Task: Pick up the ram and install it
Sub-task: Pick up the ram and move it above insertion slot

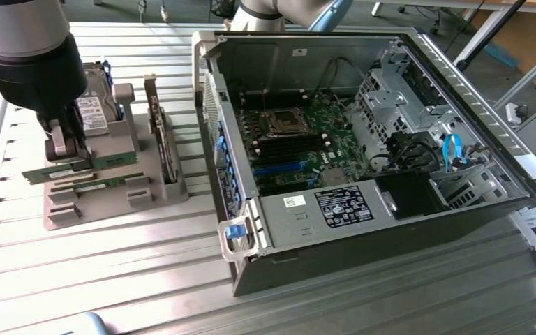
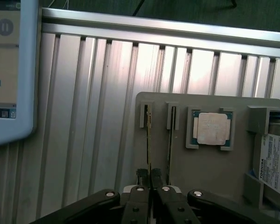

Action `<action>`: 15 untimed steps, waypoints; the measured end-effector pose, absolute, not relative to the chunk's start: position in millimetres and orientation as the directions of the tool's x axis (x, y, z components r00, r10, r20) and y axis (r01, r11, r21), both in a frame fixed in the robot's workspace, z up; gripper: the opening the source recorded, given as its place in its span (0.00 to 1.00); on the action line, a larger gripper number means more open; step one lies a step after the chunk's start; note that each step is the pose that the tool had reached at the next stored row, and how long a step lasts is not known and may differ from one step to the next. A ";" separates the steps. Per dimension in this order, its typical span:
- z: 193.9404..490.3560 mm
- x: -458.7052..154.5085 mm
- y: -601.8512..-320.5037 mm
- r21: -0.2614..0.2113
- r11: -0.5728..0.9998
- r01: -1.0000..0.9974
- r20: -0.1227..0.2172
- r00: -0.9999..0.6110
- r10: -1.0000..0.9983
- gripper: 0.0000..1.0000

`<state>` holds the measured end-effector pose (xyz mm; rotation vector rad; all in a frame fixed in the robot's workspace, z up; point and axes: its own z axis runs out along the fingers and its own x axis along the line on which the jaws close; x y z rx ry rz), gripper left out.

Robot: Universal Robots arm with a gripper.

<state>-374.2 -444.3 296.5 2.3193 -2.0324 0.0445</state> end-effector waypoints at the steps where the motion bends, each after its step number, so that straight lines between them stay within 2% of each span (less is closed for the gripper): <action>1: 296.5 -374.2 -444.3 0.024 -0.131 -0.991 0.059 0.132 -0.989 0.13; 15: 311.2 -374.2 -444.3 0.024 -0.130 -0.991 0.060 0.132 -0.989 0.13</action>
